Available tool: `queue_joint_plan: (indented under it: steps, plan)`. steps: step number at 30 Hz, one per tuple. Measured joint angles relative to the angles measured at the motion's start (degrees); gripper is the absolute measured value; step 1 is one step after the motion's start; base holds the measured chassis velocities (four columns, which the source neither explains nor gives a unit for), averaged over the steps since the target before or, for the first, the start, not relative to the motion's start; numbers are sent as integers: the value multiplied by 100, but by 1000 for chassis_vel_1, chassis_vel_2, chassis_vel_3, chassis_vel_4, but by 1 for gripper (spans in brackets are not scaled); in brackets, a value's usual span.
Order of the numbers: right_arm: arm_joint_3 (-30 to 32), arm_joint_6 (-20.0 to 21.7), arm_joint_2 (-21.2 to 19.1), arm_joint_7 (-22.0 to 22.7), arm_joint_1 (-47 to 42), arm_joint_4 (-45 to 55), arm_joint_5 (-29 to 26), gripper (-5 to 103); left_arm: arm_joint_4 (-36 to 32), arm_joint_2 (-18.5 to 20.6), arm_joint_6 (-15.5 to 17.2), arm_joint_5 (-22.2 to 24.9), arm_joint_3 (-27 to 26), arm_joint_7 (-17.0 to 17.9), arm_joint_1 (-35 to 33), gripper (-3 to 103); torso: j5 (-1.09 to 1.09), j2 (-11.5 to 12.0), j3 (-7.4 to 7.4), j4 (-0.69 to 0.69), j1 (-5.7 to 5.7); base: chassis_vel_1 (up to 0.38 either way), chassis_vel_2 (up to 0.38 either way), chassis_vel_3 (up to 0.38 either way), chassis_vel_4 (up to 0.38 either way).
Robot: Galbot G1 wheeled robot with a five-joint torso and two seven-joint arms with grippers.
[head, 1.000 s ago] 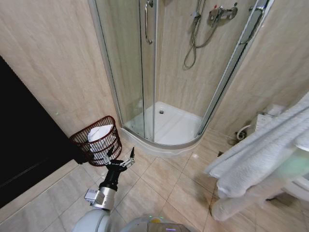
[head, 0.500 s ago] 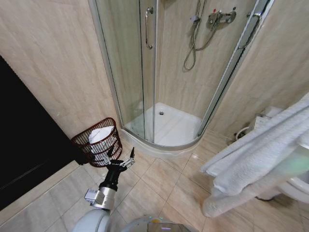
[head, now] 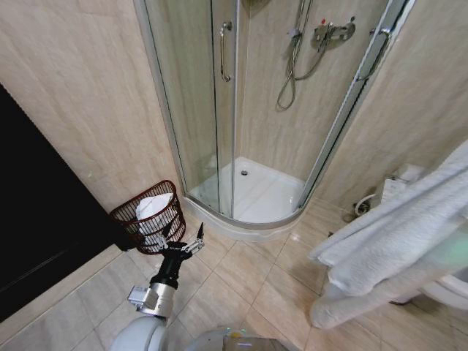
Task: Discard the used towel into the hamper.
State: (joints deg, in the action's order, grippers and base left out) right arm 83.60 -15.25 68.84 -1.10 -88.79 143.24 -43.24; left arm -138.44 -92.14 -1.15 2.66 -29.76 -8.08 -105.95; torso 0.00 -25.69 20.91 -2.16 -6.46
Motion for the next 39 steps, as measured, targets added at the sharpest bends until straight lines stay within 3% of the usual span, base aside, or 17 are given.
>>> queue_joint_plan:
  steps: [39]
  plan:
    - [38,-152,-67,-68,-33,0,-155,9,0,0,0,0,0,0,0,100,0,-913,556,1,-357,0,0,0,0]
